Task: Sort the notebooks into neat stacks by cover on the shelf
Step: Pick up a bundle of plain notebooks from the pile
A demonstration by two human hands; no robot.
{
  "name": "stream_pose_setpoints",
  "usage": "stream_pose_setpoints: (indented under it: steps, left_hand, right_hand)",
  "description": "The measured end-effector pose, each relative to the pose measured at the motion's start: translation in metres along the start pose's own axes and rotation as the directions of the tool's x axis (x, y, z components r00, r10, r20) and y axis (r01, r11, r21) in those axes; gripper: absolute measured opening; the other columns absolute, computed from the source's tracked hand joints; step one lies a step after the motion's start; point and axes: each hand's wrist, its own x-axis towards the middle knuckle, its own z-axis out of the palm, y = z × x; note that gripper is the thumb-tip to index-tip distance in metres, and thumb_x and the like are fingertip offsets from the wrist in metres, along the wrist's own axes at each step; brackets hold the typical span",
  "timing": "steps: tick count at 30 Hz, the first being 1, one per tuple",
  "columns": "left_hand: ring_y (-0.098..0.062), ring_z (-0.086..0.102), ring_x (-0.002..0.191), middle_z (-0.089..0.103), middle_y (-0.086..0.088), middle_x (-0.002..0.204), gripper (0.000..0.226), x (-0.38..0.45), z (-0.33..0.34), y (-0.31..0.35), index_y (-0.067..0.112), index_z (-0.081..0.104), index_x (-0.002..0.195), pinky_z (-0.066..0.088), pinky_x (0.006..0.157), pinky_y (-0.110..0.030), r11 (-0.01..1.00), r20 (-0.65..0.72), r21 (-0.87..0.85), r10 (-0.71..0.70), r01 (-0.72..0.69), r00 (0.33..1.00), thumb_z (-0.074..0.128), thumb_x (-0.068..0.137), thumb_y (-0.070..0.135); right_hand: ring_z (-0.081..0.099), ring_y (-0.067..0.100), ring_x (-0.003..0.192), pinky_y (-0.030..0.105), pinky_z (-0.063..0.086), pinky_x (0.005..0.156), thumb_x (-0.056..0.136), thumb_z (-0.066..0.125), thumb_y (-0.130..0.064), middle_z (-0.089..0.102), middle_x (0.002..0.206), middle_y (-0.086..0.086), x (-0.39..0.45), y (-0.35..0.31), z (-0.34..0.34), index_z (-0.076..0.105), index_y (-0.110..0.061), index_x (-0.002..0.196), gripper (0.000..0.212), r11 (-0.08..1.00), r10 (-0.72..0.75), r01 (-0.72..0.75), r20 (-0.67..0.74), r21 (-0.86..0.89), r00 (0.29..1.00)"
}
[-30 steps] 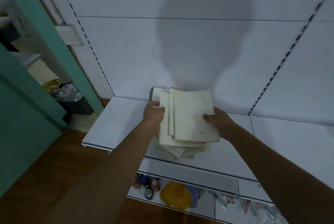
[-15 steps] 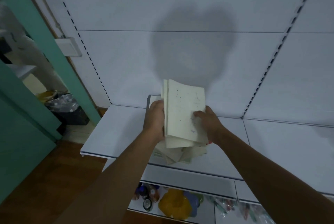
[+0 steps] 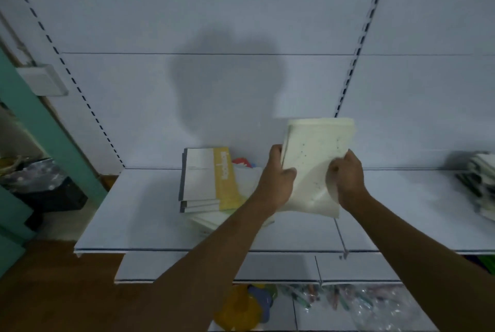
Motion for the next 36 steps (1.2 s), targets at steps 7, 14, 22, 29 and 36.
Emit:
stream_pose_setpoints:
  steps: [7,14,22,29,36]
  left_hand:
    - [-0.022,0.051,0.095,0.054,-0.012,0.122,0.037,0.0,0.07,-0.012,0.013,0.027,0.133,0.04,0.073,-0.028,0.993,0.05,0.073,-0.097,0.094,0.994,0.036,0.098,0.008]
    - [-0.025,0.051,0.096,0.05,-0.01,0.113,0.039,0.021,0.131,-0.028,0.014,0.027,0.136,0.042,0.08,-0.032,0.976,-0.01,0.089,-0.201,0.201,0.98,0.037,0.098,0.013]
    - [-0.024,0.052,0.103,0.053,-0.005,0.114,0.041,0.036,0.217,-0.046,0.019,0.036,0.127,0.045,0.084,-0.033,0.967,-0.095,0.016,-0.251,0.253,0.963,0.047,0.088,0.022]
    - [-0.021,0.053,0.099,0.053,-0.011,0.123,0.04,0.042,0.239,-0.063,0.008,0.033,0.133,0.044,0.077,-0.03,0.941,-0.224,0.158,-0.262,0.3,0.939,0.044,0.1,0.028]
    - [-0.02,0.055,0.089,0.056,-0.013,0.118,0.043,0.067,0.235,-0.068,0.006,0.032,0.134,0.045,0.072,-0.028,0.909,-0.231,0.217,-0.307,0.356,0.923,0.049,0.097,0.02]
  right_hand:
    - [0.054,0.015,0.081,0.027,0.043,0.065,0.083,0.035,0.009,0.061,0.092,0.001,0.011,0.011,-0.069,0.058,-0.012,0.109,0.04,0.989,-0.034,0.028,-0.04,-0.146,0.999]
    - [0.056,0.022,0.089,0.031,0.046,0.069,0.086,0.035,0.001,0.061,0.102,0.006,0.051,0.034,-0.13,0.057,-0.011,0.112,0.037,0.972,0.067,-0.052,0.058,-0.231,0.996]
    - [0.055,0.023,0.096,0.031,0.047,0.07,0.085,0.038,-0.007,0.06,0.105,0.004,0.088,0.061,-0.201,0.054,-0.014,0.116,0.035,0.974,0.049,-0.016,0.137,-0.227,0.989]
    - [0.054,0.014,0.099,0.032,0.048,0.079,0.093,0.039,-0.036,0.052,0.117,0.0,0.098,0.079,-0.21,0.039,-0.016,0.13,0.042,0.964,0.071,-0.02,0.185,-0.265,0.98]
    - [0.054,0.026,0.103,0.038,0.047,0.083,0.098,0.046,-0.022,0.053,0.118,0.008,0.135,0.091,-0.209,0.041,-0.007,0.13,0.035,0.892,0.269,-0.233,0.041,-0.387,0.962]
